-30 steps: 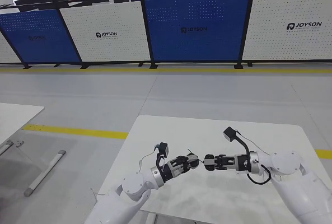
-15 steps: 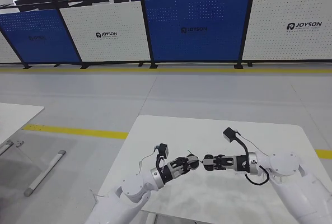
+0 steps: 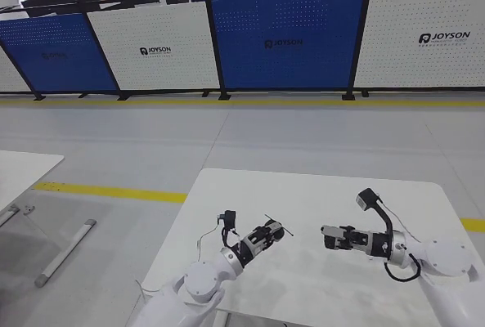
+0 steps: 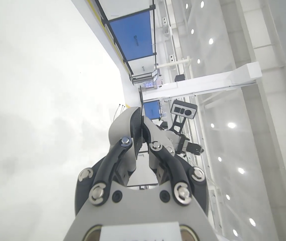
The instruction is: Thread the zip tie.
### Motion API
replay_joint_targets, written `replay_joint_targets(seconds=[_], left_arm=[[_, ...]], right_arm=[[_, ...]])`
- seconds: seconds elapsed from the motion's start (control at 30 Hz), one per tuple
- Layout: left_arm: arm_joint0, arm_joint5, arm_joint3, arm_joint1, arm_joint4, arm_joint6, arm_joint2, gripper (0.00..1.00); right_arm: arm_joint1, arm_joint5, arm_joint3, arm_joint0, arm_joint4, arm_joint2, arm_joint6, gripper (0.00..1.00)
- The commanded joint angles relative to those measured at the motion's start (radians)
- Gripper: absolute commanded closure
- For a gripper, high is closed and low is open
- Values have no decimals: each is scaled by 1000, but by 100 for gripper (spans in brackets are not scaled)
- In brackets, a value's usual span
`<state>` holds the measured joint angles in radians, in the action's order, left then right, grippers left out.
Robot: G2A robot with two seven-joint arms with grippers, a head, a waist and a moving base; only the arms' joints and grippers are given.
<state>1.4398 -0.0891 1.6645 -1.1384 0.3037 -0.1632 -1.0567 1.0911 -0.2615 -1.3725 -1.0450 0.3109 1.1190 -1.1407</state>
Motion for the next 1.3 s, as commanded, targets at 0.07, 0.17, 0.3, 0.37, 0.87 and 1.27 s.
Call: replay_joint_targets(seconds=[0.07, 0.17, 0.3, 0.37, 0.87, 1.27], left_arm=[[0, 0, 0, 0, 1, 3, 2, 100], [0, 0, 0, 0, 1, 3, 2, 100], [-2, 3, -2, 0, -13, 3, 1, 100], [-15, 24, -5, 6, -101, -17, -2, 100], [-59, 190, 39, 32, -216, -240, -63, 100], [-79, 183, 35, 1, 21, -30, -75, 100]], right_arm=[[0, 0, 1, 1, -1, -1, -1, 0], [0, 0, 1, 1, -1, -1, -1, 0], [0, 0, 1, 1, -1, -1, -1, 0], [0, 0, 1, 1, -1, -1, -1, 0], [0, 0, 1, 1, -1, -1, -1, 0], [0, 0, 1, 1, -1, -1, -1, 0]])
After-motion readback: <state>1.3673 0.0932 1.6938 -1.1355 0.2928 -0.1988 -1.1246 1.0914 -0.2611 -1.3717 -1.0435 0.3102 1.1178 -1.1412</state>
